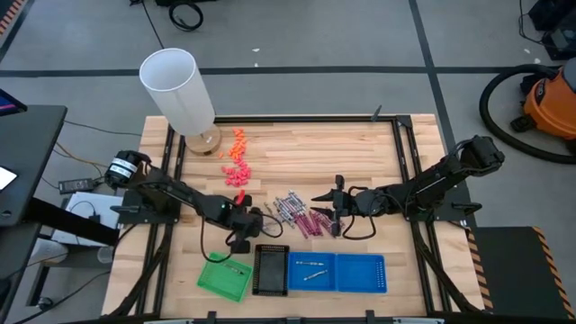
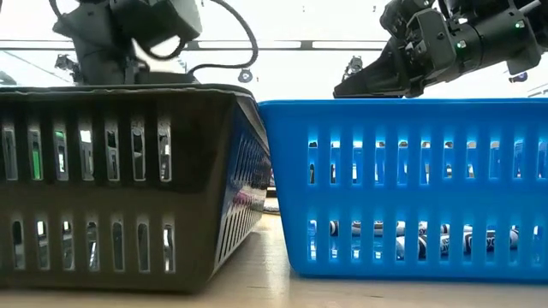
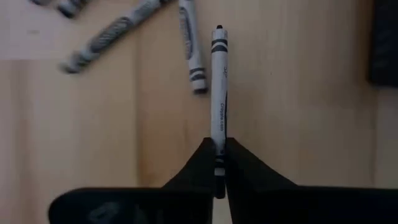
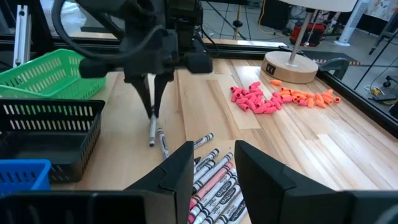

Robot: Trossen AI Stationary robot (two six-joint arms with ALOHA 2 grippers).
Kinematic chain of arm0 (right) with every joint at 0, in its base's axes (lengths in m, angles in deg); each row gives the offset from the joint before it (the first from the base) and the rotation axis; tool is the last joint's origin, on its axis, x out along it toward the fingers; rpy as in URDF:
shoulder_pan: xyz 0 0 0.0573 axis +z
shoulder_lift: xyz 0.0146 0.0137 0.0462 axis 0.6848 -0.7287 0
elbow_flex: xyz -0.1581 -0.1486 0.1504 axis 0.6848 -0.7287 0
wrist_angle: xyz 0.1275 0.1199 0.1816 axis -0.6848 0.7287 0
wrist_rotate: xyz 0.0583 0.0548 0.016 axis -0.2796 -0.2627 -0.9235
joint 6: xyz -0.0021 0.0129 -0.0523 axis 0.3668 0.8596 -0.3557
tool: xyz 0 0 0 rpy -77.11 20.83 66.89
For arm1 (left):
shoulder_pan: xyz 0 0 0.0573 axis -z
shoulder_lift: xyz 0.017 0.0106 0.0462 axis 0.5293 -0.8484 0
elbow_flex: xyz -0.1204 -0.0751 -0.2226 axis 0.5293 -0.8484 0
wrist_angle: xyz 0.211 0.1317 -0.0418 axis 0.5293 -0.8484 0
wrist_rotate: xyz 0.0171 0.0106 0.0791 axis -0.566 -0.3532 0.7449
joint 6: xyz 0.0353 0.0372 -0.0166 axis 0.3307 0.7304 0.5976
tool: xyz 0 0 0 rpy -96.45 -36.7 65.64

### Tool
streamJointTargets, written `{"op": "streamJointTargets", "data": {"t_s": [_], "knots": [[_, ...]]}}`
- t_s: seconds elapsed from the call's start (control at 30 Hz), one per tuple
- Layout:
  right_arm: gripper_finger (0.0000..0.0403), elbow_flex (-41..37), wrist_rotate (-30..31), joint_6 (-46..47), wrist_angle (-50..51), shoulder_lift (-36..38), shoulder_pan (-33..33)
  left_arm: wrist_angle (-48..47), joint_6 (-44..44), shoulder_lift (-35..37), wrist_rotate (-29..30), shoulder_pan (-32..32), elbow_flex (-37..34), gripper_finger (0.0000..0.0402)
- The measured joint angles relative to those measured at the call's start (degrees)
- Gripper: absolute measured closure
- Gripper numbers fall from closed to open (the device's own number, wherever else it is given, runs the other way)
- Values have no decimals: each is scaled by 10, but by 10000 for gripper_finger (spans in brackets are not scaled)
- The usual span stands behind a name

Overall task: Sort crayons
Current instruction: Put the black crayon into the green bin

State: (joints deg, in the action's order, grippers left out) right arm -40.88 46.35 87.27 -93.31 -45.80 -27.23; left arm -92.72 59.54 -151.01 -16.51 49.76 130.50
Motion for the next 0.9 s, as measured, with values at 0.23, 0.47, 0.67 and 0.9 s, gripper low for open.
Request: {"op": "streamJointTargets", "data": {"t_s": [0.23, 0.47, 0.67, 0.9], "knots": [[276, 0, -4, 0, -6, 0, 0, -158, 2, 16, 4, 9, 92, 384], [276, 0, -4, 0, -2, 0, 0, -311, -49, 39, -4, 60, 179, 384], [276, 0, -4, 2, -1, 0, 1, -307, -120, 64, -41, 136, 198, 384], [276, 0, -4, 4, -3, 0, 1, -286, -228, 70, -49, 226, 192, 384]]}}
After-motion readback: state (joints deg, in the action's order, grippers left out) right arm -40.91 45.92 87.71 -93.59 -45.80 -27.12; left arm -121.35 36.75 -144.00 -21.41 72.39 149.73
